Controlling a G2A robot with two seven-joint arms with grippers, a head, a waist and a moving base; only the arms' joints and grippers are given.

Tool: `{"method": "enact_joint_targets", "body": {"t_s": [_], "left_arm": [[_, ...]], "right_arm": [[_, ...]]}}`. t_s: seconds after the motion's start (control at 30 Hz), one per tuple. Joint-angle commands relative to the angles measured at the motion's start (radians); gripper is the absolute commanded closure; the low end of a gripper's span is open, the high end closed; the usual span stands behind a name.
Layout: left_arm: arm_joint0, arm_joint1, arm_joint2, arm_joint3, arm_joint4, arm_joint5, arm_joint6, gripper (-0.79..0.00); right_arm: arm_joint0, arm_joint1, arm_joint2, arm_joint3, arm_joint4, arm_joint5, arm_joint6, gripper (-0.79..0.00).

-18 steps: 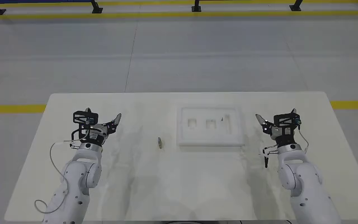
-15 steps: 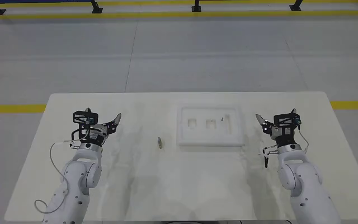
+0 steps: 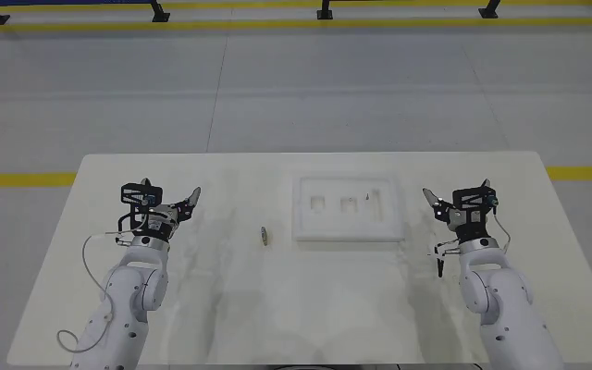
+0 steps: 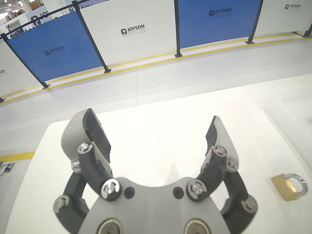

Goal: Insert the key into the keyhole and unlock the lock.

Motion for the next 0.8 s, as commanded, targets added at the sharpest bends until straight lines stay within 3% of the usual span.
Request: {"method": "enact_joint_targets", "body": {"t_s": [0.0, 0.2, 0.33, 0.53, 0.77], "left_arm": [[0.0, 0.0, 0.0, 0.0, 0.0, 0.0, 0.0, -0.785], [0.0, 0.0, 0.0, 0.0, 0.0, 0.0, 0.0, -0.785], [0.0, 0.0, 0.0, 0.0, 0.0, 0.0, 0.0, -0.785], [0.0, 0.0, 0.0, 0.0, 0.0, 0.0, 0.0, -0.785], [0.0, 0.0, 0.0, 0.0, 0.0, 0.0, 0.0, -0.785]], "right_arm": [[0.001, 0.0, 0.0, -0.001, 0.002, 0.001, -0.002, -0.785], [0.016, -0.003, 0.005, -0.014, 0.014, -0.016, -0.002, -0.785], [0.037, -0.001, 0.012, -0.047, 0.039, -0.075, 0.068, -0.785], [0.134, 0.009, 0.025, -0.134, 0.089, -0.186, 0.381, -0.785], [0.284, 0.012, 0.001, -0.173, 0.245, -0.192, 0.763, -0.785]]}}
